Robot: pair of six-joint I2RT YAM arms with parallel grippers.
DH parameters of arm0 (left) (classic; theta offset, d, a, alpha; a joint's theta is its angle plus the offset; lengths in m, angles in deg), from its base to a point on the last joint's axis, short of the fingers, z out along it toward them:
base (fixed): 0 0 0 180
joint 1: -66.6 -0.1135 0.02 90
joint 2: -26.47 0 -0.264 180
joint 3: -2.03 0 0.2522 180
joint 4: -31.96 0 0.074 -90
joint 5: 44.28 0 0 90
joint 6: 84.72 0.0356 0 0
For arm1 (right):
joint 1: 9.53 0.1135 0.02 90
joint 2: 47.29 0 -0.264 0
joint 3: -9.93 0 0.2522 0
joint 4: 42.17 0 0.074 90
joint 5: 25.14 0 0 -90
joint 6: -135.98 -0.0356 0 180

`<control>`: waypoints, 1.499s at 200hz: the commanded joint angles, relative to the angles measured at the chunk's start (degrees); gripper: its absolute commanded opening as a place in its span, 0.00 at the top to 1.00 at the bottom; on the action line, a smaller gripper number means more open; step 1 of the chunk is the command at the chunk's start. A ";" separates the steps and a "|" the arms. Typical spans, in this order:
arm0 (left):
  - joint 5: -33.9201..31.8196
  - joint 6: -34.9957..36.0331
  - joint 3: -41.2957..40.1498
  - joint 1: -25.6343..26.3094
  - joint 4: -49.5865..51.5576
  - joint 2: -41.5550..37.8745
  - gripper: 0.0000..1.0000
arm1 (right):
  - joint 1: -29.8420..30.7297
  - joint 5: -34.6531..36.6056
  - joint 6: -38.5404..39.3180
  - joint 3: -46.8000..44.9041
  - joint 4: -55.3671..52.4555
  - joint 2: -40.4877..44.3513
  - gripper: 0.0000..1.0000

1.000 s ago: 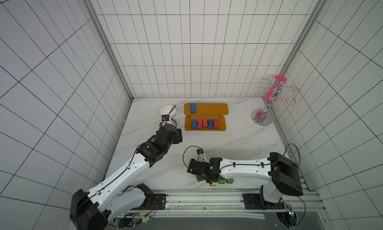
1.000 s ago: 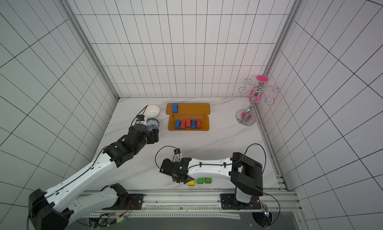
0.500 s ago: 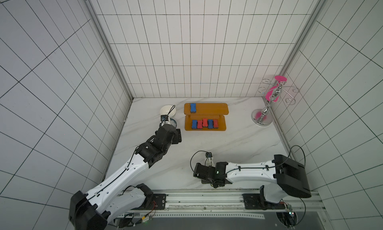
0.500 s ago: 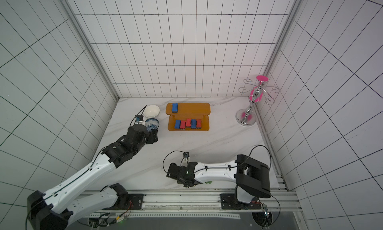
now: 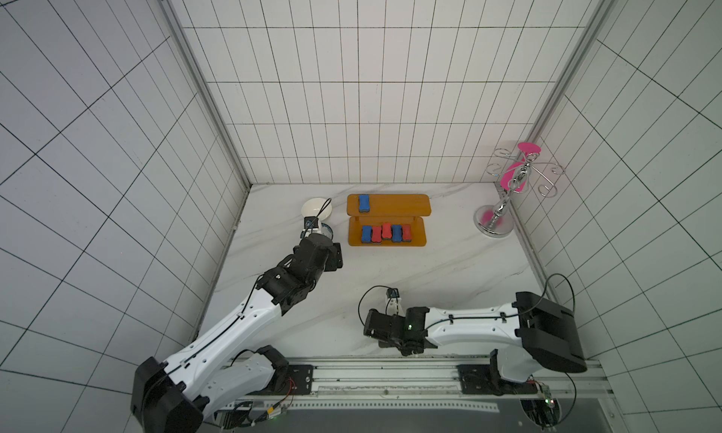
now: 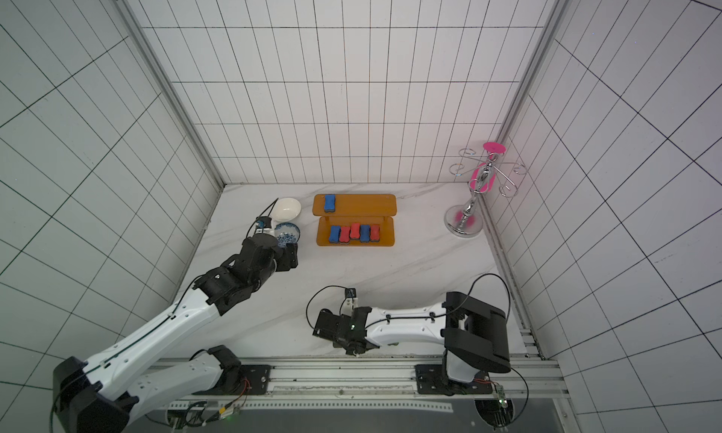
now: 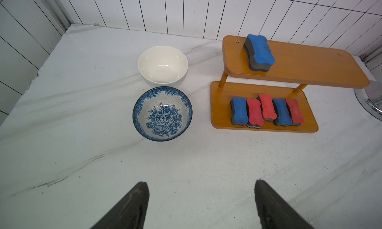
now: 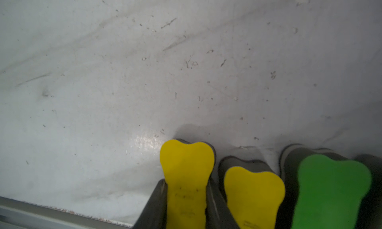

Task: Remove the whiteboard erasers from the shelf
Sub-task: Place the whiteboard eraser at the center of the board.

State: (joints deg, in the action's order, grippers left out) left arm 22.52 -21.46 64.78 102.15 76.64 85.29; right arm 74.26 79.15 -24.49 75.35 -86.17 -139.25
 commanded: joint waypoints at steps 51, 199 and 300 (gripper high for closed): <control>-0.70 0.52 -0.52 -0.13 0.37 -0.64 0.17 | 0.85 0.04 -4.62 -1.07 -2.63 0.71 0.70; -1.32 0.02 -0.30 -0.13 0.45 0.06 0.17 | 2.48 2.62 -4.03 -1.85 -2.82 4.05 0.60; 0.47 -5.40 10.81 0.72 2.67 13.12 0.24 | -5.63 22.17 17.88 3.86 -7.34 15.87 0.48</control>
State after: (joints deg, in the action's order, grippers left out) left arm 23.09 -24.19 69.00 102.28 77.08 93.69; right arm 73.97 92.83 -18.37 77.23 -93.29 -126.38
